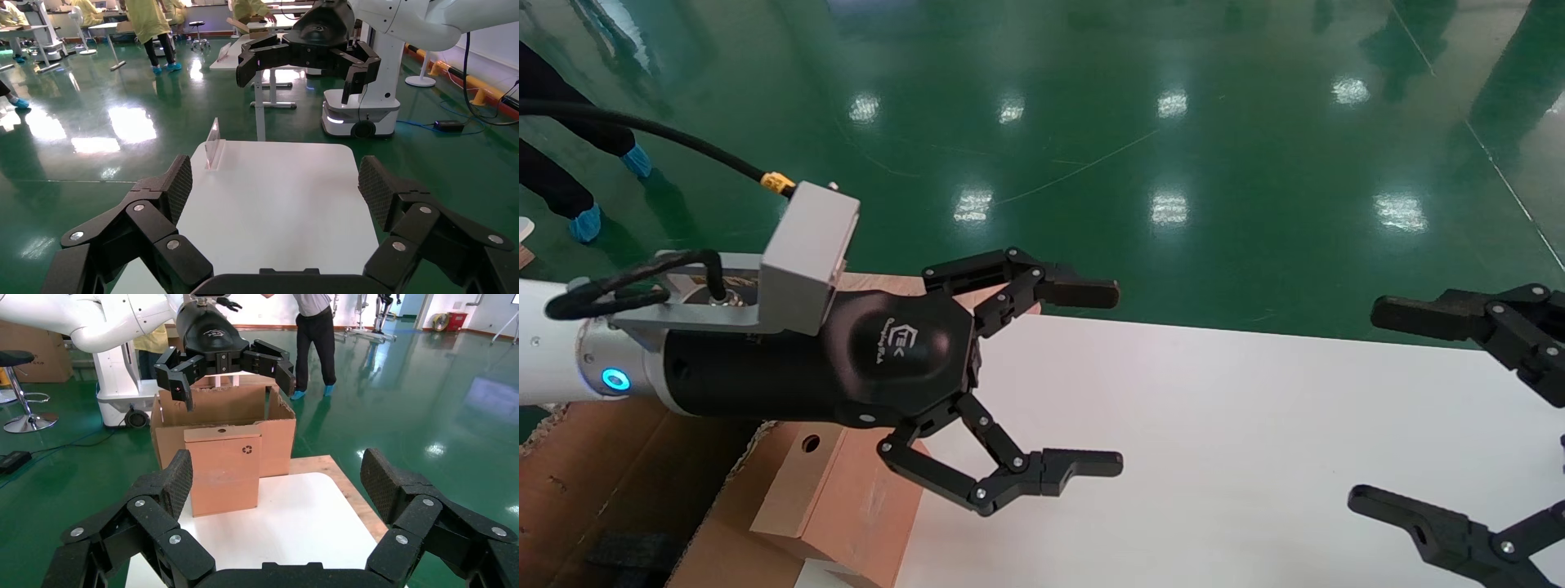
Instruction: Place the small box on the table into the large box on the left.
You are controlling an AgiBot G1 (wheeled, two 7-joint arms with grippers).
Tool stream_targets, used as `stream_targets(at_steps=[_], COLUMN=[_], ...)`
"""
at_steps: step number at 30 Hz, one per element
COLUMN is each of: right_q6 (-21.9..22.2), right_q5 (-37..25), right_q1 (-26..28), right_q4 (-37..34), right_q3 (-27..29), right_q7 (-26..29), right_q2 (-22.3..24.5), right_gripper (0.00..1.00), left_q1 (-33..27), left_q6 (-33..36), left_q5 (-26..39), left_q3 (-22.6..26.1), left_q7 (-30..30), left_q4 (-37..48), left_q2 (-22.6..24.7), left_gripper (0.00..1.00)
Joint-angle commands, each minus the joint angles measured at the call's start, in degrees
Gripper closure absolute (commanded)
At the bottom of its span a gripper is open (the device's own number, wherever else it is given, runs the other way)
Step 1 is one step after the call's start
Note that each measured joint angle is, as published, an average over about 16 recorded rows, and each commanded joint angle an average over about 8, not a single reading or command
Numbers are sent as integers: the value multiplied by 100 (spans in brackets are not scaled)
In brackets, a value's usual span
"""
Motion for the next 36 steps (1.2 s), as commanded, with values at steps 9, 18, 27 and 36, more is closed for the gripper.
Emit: stream_targets(at_steps=[9,18,27,36], right_q6=[0,0,0,0], right_q5=[0,0,0,0], right_q1=[0,0,0,0], right_q4=[0,0,0,0], right_q3=[0,0,0,0], right_q7=[0,0,0,0], right_q2=[0,0,0,0], right_gripper=[0,45,100,100], left_q1=[0,0,0,-25], left_q6=[0,0,0,-3], left_q5=[0,0,0,70], left_q3=[0,0,0,15], left_q7=[0,0,0,-57], left_q4=[0,0,0,-7], left_q2=[0,0,0,-69], left_gripper=[0,0,0,0])
